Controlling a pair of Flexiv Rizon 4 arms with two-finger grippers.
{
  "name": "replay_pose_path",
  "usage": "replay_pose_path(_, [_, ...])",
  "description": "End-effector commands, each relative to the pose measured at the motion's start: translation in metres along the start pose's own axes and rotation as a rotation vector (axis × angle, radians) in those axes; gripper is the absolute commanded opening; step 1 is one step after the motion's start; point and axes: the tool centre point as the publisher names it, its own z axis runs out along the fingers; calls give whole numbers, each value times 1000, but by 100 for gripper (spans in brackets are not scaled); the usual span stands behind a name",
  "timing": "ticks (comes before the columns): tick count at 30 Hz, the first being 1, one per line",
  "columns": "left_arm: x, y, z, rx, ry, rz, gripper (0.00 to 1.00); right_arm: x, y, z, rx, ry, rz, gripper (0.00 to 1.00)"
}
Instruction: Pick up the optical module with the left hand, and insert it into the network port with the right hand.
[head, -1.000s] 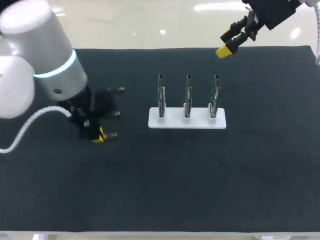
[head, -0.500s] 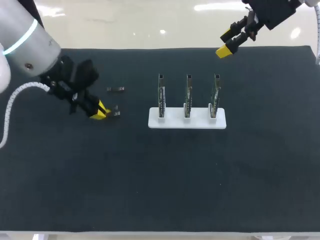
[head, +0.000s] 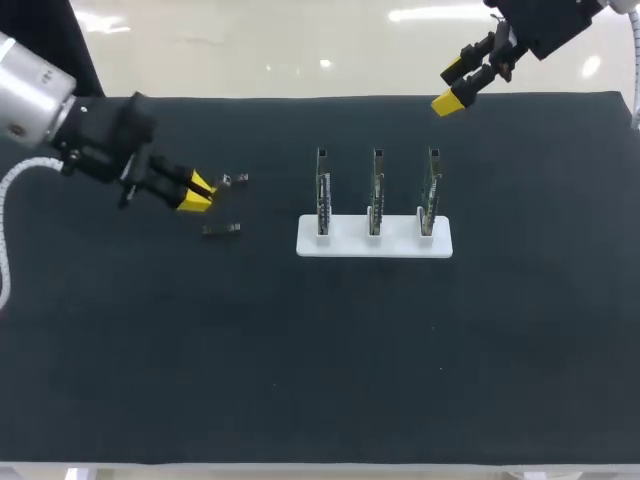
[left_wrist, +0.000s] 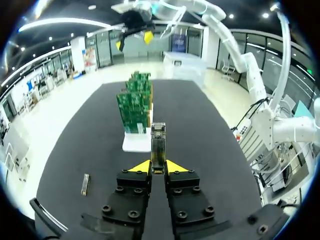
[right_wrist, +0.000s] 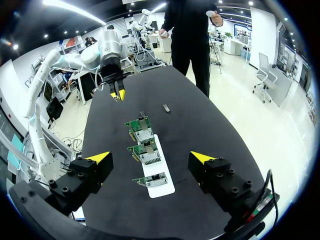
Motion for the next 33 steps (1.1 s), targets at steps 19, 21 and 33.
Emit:
replay_pose_path(19, [-3, 4, -4, -7, -283, 20, 0, 0, 0, 0, 1, 0, 0, 100])
replay_pose_path(21, [-1, 7, -6, 1, -324, 39, 0, 0, 0, 0, 1, 0, 0, 100])
replay_pose_path(33, [-66, 21, 5, 5, -678, 103, 0, 0, 0, 0, 1, 0, 0, 100])
